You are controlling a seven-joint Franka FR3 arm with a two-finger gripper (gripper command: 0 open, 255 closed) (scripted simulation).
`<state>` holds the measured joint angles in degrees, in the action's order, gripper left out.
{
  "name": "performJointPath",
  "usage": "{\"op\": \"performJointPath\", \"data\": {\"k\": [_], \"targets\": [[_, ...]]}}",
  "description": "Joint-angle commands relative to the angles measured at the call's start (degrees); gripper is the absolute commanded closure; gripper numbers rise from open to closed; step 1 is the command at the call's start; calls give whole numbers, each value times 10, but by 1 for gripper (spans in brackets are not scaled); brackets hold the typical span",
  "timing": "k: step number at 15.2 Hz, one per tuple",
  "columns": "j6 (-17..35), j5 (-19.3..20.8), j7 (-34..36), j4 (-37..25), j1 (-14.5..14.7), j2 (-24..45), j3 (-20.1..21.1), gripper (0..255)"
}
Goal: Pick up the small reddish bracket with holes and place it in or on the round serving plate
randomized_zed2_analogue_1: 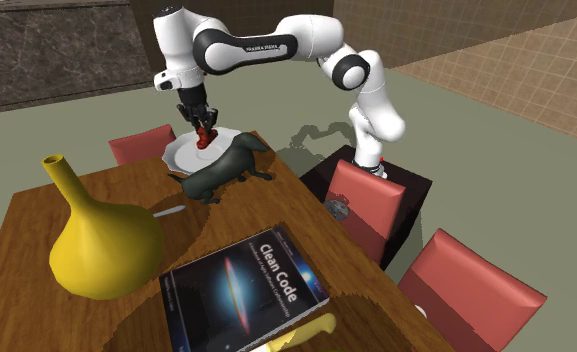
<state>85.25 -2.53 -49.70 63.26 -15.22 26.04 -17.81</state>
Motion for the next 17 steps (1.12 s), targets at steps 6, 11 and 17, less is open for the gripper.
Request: {"op": "performJointPath", "data": {"k": [6,11,17], "targets": [[60,5,4,76,9,-17,0,255],[60,5,4,76,9,-17,0,255],[60,5,4,76,8,-16,0,0]]}}
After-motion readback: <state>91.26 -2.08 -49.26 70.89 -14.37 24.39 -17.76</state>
